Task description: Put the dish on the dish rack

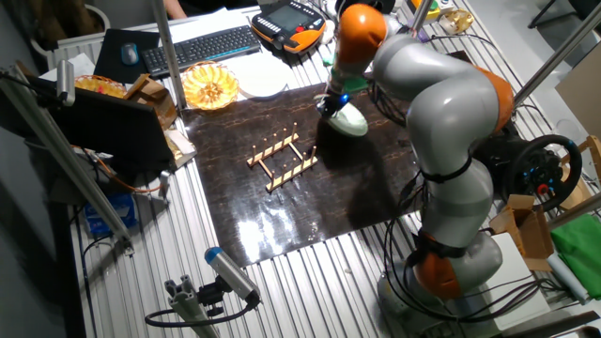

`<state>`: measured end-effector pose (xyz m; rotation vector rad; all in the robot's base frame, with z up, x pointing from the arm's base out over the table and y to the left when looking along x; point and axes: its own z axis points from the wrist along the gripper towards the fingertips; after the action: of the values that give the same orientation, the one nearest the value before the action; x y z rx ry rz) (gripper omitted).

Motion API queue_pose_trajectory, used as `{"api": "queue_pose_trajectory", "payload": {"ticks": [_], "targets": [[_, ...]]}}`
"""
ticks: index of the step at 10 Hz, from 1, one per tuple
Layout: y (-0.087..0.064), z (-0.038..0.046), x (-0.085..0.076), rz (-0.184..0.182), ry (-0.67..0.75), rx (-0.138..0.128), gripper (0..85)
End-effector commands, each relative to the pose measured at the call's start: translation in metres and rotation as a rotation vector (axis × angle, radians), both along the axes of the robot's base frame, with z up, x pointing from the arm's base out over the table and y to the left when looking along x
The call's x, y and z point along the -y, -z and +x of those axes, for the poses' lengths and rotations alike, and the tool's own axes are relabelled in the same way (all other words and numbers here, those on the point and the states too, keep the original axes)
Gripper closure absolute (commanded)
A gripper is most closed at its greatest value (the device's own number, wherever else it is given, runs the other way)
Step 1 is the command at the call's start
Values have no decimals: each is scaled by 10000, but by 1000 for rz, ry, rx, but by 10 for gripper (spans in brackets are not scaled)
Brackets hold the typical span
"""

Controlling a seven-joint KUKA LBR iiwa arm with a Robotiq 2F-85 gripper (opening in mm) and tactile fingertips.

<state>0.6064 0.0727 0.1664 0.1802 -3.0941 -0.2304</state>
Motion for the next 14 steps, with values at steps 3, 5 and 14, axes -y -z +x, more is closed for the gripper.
{"api": "queue_pose_trajectory", "payload": {"ticks": [3, 5, 14], "targets": [[-183, -38, 103, 4, 47, 1, 830], [-171, -38, 99, 5, 37, -13, 830], [-171, -38, 99, -57, -103, 10, 830]]}}
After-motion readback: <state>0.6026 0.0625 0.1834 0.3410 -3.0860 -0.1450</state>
